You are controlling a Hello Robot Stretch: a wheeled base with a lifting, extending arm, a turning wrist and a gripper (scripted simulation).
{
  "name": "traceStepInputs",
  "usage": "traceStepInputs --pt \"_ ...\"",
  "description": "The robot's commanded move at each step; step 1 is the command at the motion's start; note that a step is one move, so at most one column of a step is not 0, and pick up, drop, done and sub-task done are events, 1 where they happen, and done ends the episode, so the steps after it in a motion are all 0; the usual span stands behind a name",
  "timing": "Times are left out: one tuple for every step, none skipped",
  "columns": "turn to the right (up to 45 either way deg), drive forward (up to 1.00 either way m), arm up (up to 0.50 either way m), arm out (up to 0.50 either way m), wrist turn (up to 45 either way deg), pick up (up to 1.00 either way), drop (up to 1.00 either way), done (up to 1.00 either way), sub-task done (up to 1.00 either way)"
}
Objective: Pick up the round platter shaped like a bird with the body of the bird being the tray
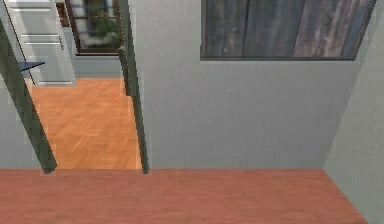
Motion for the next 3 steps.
traceStepInputs --pt "0.0 0.00 0.38 0.00 0.0 0.00 0.00 0.00 0.00" --pt "0.0 0.00 0.00 0.40 0.0 0.00 0.00 0.00 0.00" --pt "0.0 0.00 0.00 0.00 45.0 0.00 0.00 0.00 0.00"
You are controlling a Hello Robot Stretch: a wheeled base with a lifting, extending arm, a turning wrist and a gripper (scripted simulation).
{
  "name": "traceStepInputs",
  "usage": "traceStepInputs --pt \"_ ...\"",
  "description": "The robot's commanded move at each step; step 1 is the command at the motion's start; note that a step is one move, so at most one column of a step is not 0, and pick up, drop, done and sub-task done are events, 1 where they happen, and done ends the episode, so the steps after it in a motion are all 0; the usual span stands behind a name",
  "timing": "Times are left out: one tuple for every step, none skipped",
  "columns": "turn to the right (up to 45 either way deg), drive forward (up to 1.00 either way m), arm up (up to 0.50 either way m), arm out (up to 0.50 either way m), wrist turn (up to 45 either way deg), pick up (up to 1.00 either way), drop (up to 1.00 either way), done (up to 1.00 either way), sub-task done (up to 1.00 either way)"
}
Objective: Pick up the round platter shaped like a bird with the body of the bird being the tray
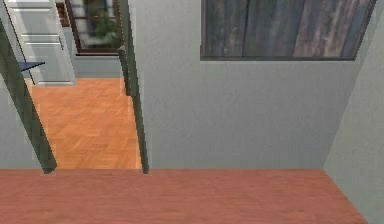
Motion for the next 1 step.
traceStepInputs --pt "0.0 0.00 0.00 0.00 45.0 0.00 0.00 0.00 0.00"
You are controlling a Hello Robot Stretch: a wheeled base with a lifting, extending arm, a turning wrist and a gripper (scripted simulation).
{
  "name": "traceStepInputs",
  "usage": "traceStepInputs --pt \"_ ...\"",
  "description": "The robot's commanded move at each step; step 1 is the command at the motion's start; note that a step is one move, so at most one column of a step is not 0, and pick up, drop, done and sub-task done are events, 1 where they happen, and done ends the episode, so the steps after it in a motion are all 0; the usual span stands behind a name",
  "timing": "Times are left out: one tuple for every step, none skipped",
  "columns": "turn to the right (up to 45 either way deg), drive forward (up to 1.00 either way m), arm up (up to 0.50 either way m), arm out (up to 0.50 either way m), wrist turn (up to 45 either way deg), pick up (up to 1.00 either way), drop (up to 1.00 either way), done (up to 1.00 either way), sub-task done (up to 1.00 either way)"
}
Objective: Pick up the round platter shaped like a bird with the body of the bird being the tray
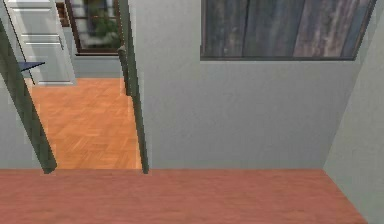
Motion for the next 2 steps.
traceStepInputs --pt "0.0 0.00 0.00 0.00 45.0 0.00 0.00 0.00 0.00" --pt "0.0 0.00 0.00 0.00 18.0 0.00 0.00 0.00 0.00"
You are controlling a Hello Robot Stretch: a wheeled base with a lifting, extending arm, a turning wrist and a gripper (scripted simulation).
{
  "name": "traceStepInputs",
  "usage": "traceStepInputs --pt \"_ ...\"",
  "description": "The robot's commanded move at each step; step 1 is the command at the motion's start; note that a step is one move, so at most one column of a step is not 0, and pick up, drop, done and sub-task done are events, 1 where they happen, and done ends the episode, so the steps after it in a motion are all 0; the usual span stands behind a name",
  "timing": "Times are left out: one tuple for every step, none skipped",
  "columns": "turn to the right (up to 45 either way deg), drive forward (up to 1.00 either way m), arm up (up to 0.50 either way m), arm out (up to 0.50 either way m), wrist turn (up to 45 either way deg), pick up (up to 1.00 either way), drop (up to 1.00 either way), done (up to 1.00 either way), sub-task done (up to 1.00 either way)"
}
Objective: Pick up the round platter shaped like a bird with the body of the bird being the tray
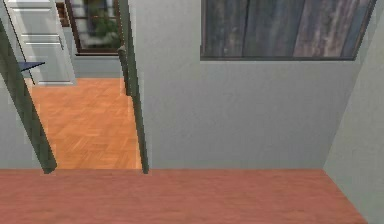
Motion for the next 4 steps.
traceStepInputs --pt "0.0 0.00 -0.08 0.00 0.0 0.00 0.00 0.00 0.00" --pt "0.0 0.00 0.00 0.00 0.0 1.00 0.00 0.00 0.00" --pt "0.0 0.00 0.08 0.00 0.0 0.00 0.00 0.00 0.00" --pt "0.0 0.00 0.00 0.00 0.0 0.00 0.00 1.00 0.00"
